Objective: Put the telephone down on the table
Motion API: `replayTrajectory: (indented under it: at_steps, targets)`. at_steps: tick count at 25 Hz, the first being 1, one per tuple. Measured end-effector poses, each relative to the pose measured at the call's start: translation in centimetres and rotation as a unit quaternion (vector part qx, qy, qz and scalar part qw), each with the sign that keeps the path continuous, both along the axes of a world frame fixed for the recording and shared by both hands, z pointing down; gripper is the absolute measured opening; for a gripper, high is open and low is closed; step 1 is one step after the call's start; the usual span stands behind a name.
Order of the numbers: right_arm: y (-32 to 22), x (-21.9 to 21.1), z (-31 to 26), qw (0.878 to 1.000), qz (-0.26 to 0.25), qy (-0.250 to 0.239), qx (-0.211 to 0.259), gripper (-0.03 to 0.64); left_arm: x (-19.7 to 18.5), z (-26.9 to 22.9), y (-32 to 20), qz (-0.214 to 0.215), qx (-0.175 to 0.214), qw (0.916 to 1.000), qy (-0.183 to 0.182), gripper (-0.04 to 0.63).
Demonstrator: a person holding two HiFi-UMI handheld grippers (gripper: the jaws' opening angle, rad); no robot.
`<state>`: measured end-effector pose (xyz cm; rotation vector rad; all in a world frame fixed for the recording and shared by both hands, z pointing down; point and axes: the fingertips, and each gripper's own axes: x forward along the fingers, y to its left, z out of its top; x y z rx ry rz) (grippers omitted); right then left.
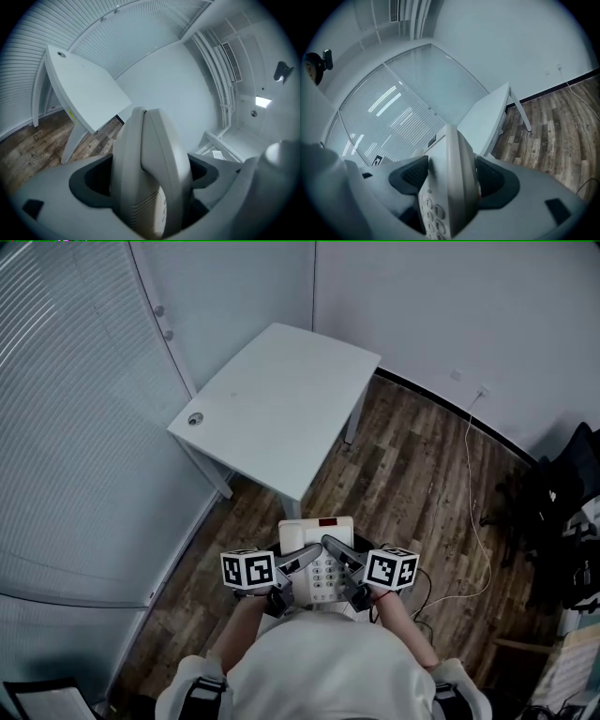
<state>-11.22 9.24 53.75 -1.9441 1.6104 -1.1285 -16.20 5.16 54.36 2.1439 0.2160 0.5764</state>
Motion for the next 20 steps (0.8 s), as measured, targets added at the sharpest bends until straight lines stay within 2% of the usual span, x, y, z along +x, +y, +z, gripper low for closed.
replayTrajectory:
  at_steps: [12, 20]
  targets:
    - [-5.7, 5.2, -1.1, 1.000, 0.028, 0.003, 0.011, 0.327, 5.4, -1.2, -6.0, 0.027, 0.011, 0.9996, 0.004, 0.431]
    - [-8.6, 6.3, -1.0, 1.000, 0.025, 0.005, 0.009, 0.327, 6.6, -1.0, -8.8, 0.025, 0.007, 0.9996, 0.006, 0.432]
